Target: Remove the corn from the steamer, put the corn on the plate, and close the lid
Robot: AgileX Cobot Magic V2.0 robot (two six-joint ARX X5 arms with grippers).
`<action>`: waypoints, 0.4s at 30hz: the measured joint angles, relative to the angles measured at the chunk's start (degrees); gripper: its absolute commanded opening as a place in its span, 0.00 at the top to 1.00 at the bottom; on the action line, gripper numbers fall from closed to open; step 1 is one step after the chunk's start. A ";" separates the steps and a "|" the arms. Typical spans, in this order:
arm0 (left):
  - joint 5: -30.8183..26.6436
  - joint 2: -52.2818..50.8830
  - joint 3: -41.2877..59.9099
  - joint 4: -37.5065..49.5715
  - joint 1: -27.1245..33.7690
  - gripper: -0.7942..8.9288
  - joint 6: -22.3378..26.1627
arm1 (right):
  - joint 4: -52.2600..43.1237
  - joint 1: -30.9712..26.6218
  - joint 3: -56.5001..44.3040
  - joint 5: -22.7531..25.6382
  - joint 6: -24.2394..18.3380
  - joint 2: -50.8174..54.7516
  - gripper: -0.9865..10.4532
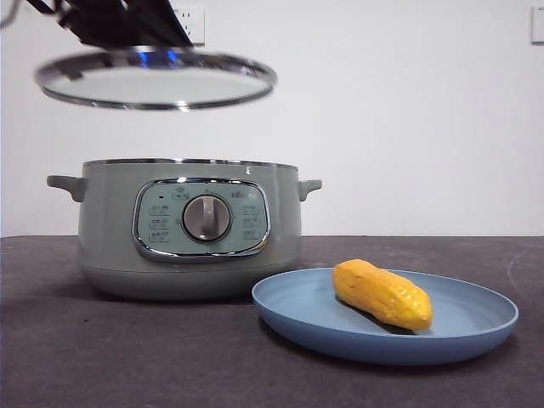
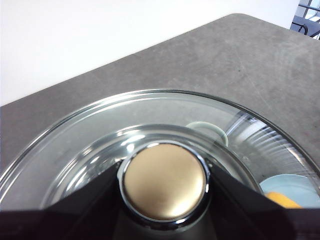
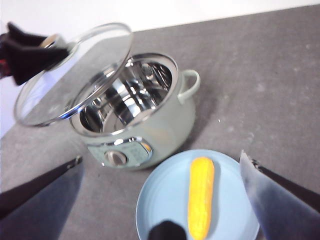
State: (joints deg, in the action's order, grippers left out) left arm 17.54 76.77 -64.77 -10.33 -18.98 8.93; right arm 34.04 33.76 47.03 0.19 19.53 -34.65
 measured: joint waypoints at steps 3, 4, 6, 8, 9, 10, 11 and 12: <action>-0.02 3.78 0.00 1.49 -0.96 0.93 0.02 | 1.27 0.00 0.00 -0.02 0.00 0.28 0.42; -0.17 4.92 0.02 1.95 -1.22 0.93 0.02 | 1.42 0.00 0.00 0.00 0.00 0.26 0.42; -1.05 6.97 0.02 3.15 -2.01 0.93 0.02 | 1.79 0.00 0.00 -0.02 0.02 0.24 0.42; -2.23 8.04 0.04 4.90 -2.64 0.93 0.04 | 2.08 0.00 0.00 -0.11 0.20 0.15 0.42; -2.71 8.35 0.04 5.90 -2.93 0.93 0.02 | 2.27 0.00 0.00 -0.17 0.20 0.15 0.42; -2.95 8.41 0.04 6.69 -2.95 0.93 0.04 | 2.49 0.00 0.00 -0.17 0.20 0.15 0.42; -3.08 8.41 0.04 7.61 -3.06 0.93 0.02 | 2.86 0.00 0.00 -0.17 0.22 0.15 0.42; -3.26 8.41 0.04 8.59 -3.10 0.93 0.04 | 3.34 0.00 0.00 -0.17 0.22 0.15 0.42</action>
State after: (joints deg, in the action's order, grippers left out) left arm 14.28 85.19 -64.73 -1.74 -22.09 8.97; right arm 37.39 33.76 47.03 0.01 19.75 -34.50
